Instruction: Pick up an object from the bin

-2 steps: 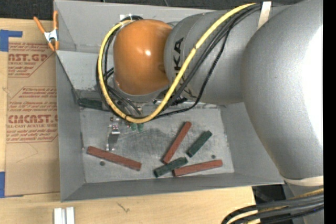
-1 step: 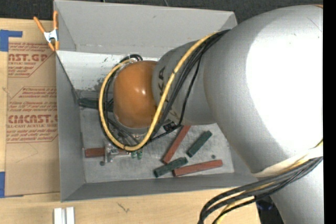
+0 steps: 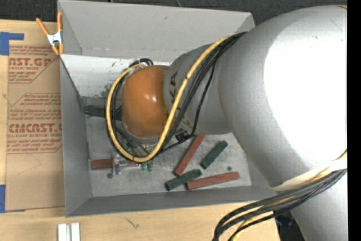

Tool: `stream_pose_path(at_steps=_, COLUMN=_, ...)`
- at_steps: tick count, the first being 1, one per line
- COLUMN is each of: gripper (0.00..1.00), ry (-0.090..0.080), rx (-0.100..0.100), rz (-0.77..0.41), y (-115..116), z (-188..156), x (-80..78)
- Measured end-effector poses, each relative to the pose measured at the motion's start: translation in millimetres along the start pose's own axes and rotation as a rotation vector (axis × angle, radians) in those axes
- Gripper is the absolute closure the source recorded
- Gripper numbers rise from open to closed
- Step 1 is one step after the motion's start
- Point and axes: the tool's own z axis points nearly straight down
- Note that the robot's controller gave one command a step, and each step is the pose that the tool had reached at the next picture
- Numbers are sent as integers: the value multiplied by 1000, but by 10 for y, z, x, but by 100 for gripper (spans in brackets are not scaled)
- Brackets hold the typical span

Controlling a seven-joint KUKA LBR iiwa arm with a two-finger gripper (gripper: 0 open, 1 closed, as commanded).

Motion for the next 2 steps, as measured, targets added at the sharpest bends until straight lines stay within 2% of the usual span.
stream_pose_path(at_steps=1, gripper=100, ry=-2, rx=3, rz=-28, y=-122, z=-1161, x=83)
stream_pose_path(at_steps=2, gripper=100, ry=-2, rx=3, rz=-28, y=-120, z=-1161, x=83)
